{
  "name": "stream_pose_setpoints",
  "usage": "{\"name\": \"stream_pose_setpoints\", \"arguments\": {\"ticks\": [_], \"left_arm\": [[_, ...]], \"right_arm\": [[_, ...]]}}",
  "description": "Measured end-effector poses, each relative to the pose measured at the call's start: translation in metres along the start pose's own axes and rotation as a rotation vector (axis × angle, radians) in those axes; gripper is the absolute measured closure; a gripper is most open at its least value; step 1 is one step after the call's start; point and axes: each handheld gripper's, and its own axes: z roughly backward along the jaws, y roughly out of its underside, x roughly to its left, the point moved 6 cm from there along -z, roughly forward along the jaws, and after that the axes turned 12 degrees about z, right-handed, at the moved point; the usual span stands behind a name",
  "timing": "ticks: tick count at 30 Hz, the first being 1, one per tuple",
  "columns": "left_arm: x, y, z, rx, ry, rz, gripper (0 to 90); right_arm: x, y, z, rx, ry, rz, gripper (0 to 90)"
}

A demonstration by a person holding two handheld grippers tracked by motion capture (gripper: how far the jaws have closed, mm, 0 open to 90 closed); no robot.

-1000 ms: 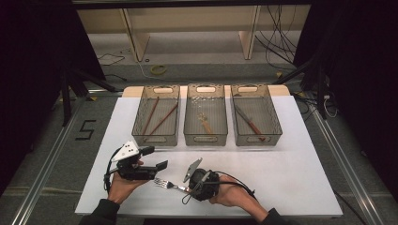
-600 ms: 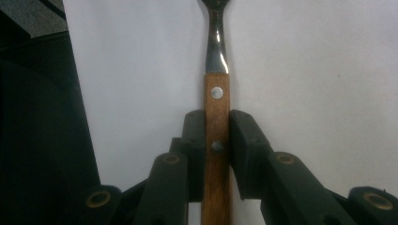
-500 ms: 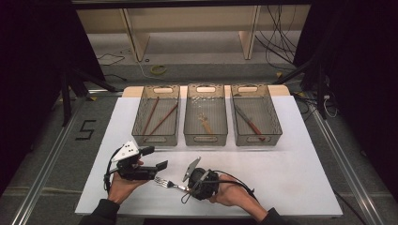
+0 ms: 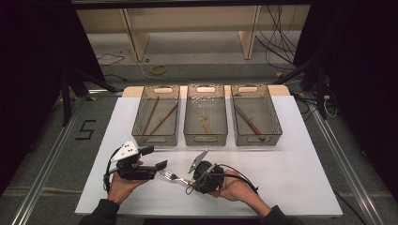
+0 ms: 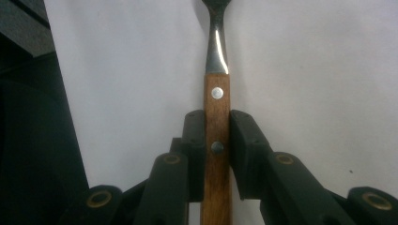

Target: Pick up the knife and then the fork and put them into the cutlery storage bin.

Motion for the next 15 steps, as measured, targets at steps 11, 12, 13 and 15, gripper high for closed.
{"name": "stream_pose_setpoints", "arguments": {"ticks": [11,12,13,15], "left_arm": [[0.000,0.000,0.000,0.000,0.000,0.000,16.4],[0.000,0.000,0.000,-0.001,-0.001,0.000,16.4],[0.000,0.000,0.000,-0.001,-0.001,0.001,16.4],[0.000,0.000,0.000,0.000,-0.001,0.001,16.4]], "right_arm": [[-0.016,0.005,0.016,-0.054,0.021,-0.058,77.6],[-0.017,0.005,0.018,-0.060,0.023,-0.059,77.6],[-0.018,0.005,0.019,-0.066,0.026,-0.060,77.6],[-0.020,0.006,0.023,-0.073,0.024,-0.074,77.6]]}}
